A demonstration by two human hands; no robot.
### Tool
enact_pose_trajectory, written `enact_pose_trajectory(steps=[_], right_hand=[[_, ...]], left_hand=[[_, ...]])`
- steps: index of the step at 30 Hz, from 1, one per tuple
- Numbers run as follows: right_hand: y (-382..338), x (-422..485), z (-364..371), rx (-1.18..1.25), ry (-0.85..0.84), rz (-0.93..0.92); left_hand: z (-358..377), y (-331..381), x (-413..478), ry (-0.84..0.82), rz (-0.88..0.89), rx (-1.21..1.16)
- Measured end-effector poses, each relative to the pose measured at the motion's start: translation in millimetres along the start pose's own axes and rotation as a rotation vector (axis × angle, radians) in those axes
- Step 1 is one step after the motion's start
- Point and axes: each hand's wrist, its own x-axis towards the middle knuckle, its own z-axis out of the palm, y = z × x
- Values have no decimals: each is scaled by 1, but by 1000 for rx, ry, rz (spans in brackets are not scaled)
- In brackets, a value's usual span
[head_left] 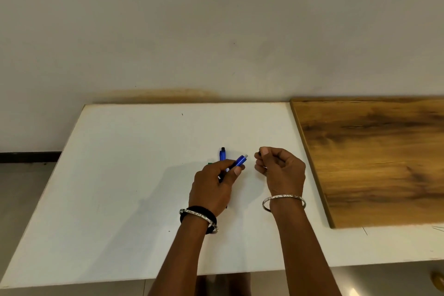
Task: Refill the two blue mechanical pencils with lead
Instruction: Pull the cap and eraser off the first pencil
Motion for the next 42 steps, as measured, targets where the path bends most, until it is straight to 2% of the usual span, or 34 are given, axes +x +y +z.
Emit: enact_pose_trajectory(steps=[2, 4, 8, 13, 18, 22, 25, 28, 33, 39, 42], right_hand=[[4, 2, -2, -249, 54, -193], [7, 3, -1, -458, 35, -312], [15, 2, 4, -662, -27, -245], [15, 4, 7, -744, -51, -217], [8, 7, 1, -699, -27, -146], [-2, 10, -8, -436, 56, -125], [-8, 8, -7, -227, -115, 2], [-10, 6, -5, -166, -318, 62], [-10, 7, -6, -94, -389, 60], [-8, 8, -4, -144, -340, 30], [-9, 14, -11, -118, -222, 13]], left_hand=[[2, 0, 1, 37, -13, 1], [4, 2, 1, 47, -13, 0], [8, 4, 1, 58, -13, -12], [9, 3, 3, 93, -10, -16], [8, -1, 4, 78, -21, 21], [4, -4, 5, 98, -35, 35], [5, -4, 5, 84, -38, 48], [6, -3, 5, 65, -20, 48], [5, -2, 4, 55, -7, 52], [5, 1, 4, 18, -7, 59], [4, 0, 3, 9, -23, 56]])
